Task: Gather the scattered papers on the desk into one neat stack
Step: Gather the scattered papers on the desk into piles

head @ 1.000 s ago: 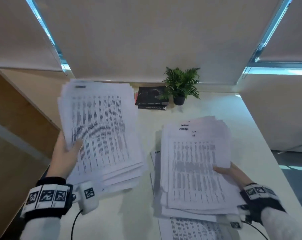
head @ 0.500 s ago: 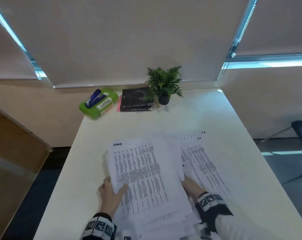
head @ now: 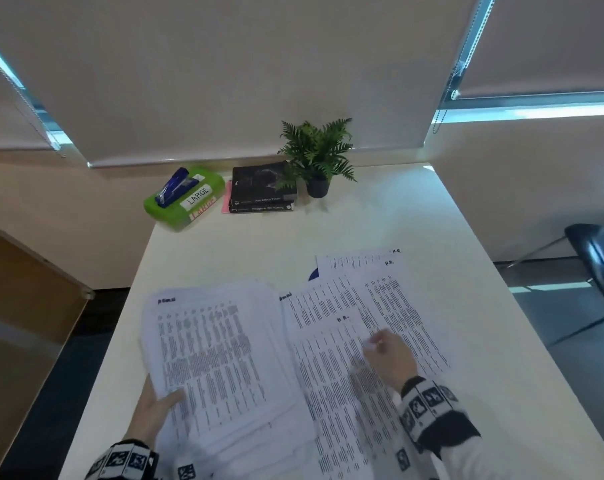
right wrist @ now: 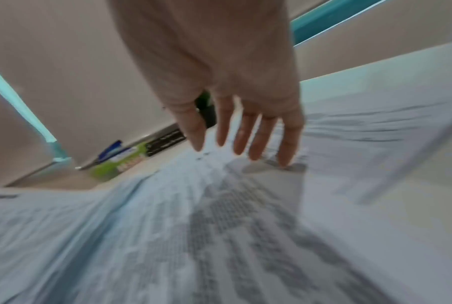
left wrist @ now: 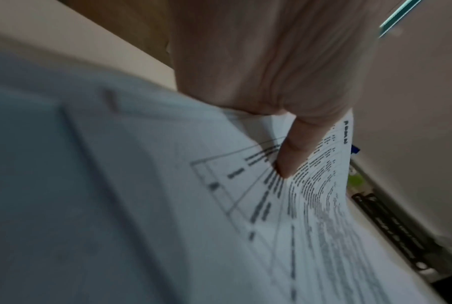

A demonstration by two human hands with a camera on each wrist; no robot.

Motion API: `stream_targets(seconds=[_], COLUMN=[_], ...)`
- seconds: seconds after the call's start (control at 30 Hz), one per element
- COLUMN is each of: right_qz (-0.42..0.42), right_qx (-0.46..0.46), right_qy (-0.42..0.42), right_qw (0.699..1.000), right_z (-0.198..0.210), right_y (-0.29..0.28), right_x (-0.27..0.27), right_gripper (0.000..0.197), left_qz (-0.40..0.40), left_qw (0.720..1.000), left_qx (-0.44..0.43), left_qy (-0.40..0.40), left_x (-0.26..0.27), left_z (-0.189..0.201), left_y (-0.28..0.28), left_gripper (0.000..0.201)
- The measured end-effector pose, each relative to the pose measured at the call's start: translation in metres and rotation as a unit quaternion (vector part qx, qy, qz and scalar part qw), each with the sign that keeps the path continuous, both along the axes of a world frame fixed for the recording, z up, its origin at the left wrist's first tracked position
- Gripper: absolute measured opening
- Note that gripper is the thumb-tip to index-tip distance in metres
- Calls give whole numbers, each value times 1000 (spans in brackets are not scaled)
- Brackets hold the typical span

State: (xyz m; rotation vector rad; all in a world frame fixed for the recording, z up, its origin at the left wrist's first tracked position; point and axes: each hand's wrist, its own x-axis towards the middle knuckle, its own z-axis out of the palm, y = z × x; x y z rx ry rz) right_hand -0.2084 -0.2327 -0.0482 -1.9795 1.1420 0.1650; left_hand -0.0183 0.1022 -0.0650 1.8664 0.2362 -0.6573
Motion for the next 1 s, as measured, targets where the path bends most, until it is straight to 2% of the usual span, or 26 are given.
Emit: stream_targets(seconds=[0.03,0.1,0.13,0.2,0.33,0.5,0.57,0.67,0.73,0.77,0.83,0.87,0.97,1.0], right_qz=[-42,-59,-52,-44,-21,-32,-19,28,13,-15,-69,-53,20,28], right_qx=[-7,9,20,55,85,41,27,-51,-64,-38,19,36,40,31], right_qy=[29,103,125,134,117,95,113,197,192,167,132,140,121,127], right_qw=[999,993,991,988,989,994,993,979,979,985,989,988,992,991], right_z=[-7,-10,-10,-8,-3,25,28,21,8,4,-3,-7,-1,-2], right_y=[-5,-5,-1,10,19,-33,-49,-47,-40,-36,-35,-36,-50,-62], right_x=[-12,-24,-25,-18,4,19,26,39,45,47,51,53,54,52], right_gripper=[42,70,79,85,75,56,63,75,76,75,67,59,11,20], left_qz=[5,1,-5,-19,1,23,29,17,14,11,14,18,20,21], left_qw=[1000,1000,1000,1000,1000,998,998,999,999,999,997,997,997,997], left_qx=[15,29,23,13,19,-1,-5,3,16,21,27,30,24,21], left_qy=[5,9,7,9,25,55,59,49,47,47,65,74,65,67], left_x=[0,0,-1,2,10,14,13,10,12,14,16,16,13,13], left_z=[0,2,2,-2,-15,-20,-18,-13,-19,-21,-25,-23,-14,-13], left_y=[3,4,4,5,13,25,23,18,19,20,21,21,15,13], left_gripper=[73,76,76,76,77,75,73,75,79,81,86,87,83,82])
